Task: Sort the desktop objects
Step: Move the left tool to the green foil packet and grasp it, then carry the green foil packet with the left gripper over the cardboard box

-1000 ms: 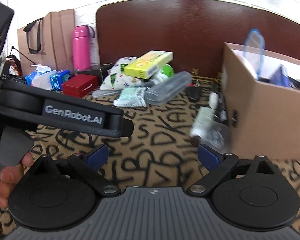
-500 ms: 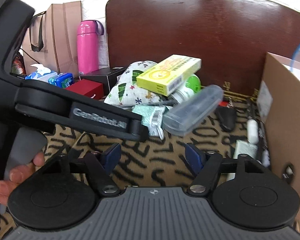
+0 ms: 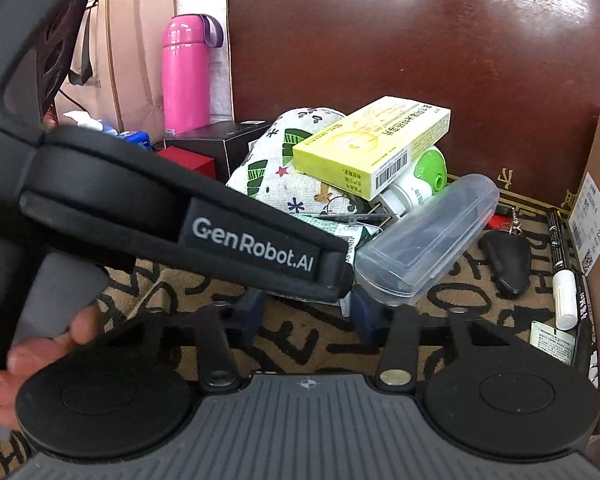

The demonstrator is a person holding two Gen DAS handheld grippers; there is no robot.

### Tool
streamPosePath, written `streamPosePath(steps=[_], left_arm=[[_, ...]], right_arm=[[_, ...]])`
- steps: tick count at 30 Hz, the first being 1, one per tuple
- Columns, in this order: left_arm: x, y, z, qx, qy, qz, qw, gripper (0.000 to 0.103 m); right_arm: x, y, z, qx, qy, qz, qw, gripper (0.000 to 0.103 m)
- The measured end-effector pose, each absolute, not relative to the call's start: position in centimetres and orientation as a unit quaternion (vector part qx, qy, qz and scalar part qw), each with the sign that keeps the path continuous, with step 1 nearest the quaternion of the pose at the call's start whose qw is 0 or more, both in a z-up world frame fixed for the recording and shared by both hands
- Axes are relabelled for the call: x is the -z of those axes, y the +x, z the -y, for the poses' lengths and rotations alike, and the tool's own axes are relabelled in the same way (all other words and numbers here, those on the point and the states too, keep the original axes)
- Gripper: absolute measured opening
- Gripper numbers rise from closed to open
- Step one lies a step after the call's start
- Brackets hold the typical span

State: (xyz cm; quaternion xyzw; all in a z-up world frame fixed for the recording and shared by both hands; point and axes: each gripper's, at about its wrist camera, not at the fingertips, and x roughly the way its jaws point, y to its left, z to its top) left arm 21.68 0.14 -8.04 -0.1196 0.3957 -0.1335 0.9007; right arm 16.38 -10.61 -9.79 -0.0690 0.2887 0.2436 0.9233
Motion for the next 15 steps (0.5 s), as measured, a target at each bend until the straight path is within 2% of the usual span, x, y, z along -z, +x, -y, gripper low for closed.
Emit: streamPosePath(steps=[5, 15], left_arm=[[7.6, 19.9, 0.2, 0.130, -0.113, -0.401, 0.900, 0.051], [7.9, 10.6, 4.4, 0.170, -0.096, -0.416, 0.888, 0.052]], right_arm=[[9.5, 14.9, 11.5, -0.251, -0.060, -0.293, 0.921, 0.037], [9.2, 5.7, 16.6, -0.248, -0.046, -0.314, 0.915, 0.036]])
